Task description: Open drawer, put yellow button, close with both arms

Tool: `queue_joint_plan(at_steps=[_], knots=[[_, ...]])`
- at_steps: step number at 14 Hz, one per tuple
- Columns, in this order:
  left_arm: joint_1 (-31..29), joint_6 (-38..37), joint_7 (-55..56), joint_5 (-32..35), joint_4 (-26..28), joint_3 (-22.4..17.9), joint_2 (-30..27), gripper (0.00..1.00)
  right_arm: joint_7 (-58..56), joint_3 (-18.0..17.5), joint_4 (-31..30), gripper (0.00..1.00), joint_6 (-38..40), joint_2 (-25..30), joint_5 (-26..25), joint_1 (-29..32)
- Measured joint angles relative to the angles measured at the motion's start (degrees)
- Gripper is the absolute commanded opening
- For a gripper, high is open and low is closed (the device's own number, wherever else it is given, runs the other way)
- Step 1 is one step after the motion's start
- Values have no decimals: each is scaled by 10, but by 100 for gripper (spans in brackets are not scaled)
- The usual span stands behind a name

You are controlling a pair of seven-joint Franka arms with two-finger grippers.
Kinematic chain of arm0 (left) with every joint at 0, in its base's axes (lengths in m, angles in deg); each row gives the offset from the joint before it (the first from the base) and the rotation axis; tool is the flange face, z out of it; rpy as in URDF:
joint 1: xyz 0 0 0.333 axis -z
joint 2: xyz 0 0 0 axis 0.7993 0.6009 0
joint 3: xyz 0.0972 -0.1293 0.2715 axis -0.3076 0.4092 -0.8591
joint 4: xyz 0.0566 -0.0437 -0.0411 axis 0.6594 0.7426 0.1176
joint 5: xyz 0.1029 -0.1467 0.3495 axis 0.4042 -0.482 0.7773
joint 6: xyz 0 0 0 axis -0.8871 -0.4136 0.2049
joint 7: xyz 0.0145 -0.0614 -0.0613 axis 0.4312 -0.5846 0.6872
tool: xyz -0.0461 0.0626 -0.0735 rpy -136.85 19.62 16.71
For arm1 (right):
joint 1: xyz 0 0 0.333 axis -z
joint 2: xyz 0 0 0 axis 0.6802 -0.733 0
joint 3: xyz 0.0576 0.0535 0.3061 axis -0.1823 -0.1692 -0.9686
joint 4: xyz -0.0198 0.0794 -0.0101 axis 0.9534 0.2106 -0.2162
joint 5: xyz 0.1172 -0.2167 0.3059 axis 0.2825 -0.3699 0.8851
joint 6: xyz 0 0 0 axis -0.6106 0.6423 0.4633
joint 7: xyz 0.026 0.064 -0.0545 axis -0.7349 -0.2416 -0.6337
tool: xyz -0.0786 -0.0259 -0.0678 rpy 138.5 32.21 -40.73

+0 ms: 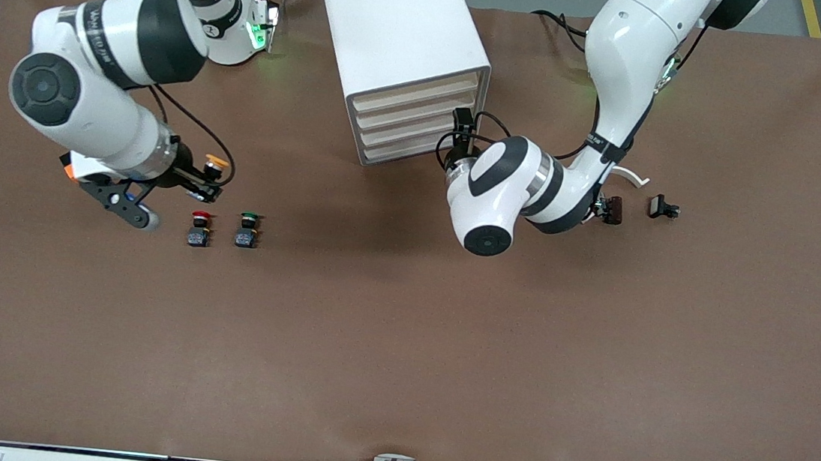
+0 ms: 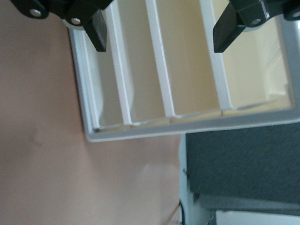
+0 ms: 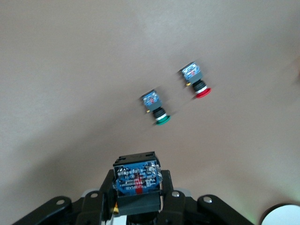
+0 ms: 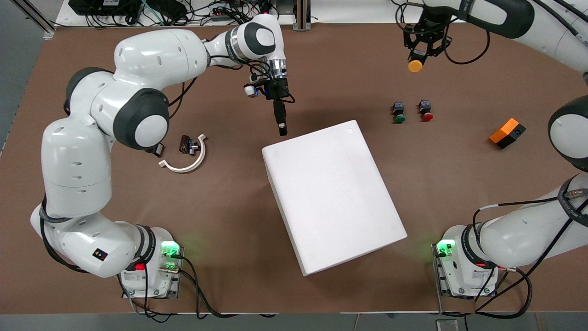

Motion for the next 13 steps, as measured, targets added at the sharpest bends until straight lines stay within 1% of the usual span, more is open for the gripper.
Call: queue_joint_plan(at_steps=[4,7,10,13], knots=[[-16,0,0,-89,0,-1,23,100,73,0,17,0,0,0,12,-40],[-47,0,0,-146,0,-1,32,100,96,0,20,0,0,-1,12,-52],[-61,-3,0,-180,0,-1,37,100,121,1,20,0,0,-3,13,-56],[-43,-5,3,-191,1,4,50,100,150,1,20,0,-1,-4,13,-61]])
